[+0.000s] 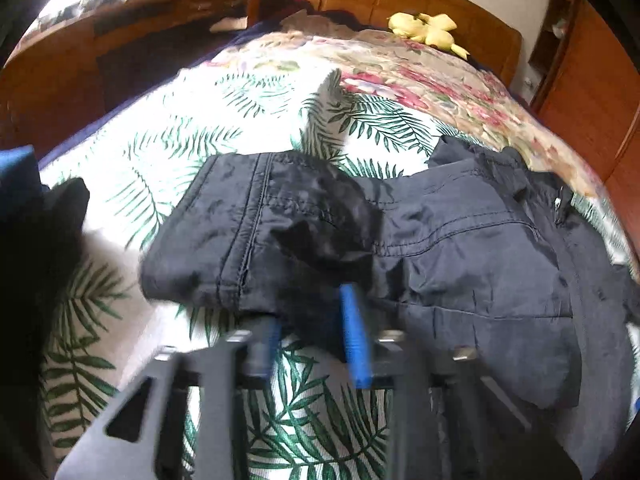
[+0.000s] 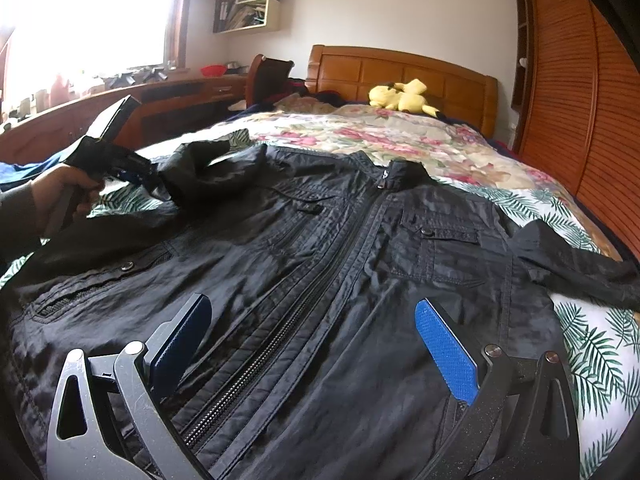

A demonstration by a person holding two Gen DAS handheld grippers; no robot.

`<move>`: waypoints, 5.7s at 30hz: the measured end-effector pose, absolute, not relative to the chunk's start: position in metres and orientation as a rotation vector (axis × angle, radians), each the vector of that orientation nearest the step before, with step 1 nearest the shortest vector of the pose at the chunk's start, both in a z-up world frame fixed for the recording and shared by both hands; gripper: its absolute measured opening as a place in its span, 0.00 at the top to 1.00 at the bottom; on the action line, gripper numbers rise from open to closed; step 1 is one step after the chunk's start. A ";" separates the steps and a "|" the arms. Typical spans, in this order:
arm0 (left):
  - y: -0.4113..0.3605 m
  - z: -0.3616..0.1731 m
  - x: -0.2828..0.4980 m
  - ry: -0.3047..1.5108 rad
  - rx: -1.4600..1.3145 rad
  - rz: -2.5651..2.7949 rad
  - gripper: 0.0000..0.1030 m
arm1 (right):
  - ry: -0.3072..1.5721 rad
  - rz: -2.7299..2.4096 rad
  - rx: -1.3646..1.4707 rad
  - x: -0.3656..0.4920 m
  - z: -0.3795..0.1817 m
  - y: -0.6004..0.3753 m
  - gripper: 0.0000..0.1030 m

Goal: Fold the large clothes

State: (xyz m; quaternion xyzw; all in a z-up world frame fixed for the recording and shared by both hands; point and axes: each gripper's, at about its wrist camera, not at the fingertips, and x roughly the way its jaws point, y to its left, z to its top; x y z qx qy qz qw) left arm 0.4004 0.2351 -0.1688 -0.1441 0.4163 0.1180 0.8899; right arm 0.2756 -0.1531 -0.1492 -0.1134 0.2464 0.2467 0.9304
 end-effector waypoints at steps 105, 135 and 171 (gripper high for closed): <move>0.044 -0.080 0.159 0.613 0.018 -0.073 0.77 | 0.591 0.703 -0.125 0.275 -0.149 -0.129 0.94; -0.012 -0.075 0.175 0.585 0.035 -0.170 0.77 | 0.401 0.413 -0.076 0.227 -0.115 -0.255 0.52; -0.043 -0.071 0.224 0.515 -0.047 -0.132 0.58 | 0.759 0.526 -0.132 0.271 -0.182 -0.234 0.50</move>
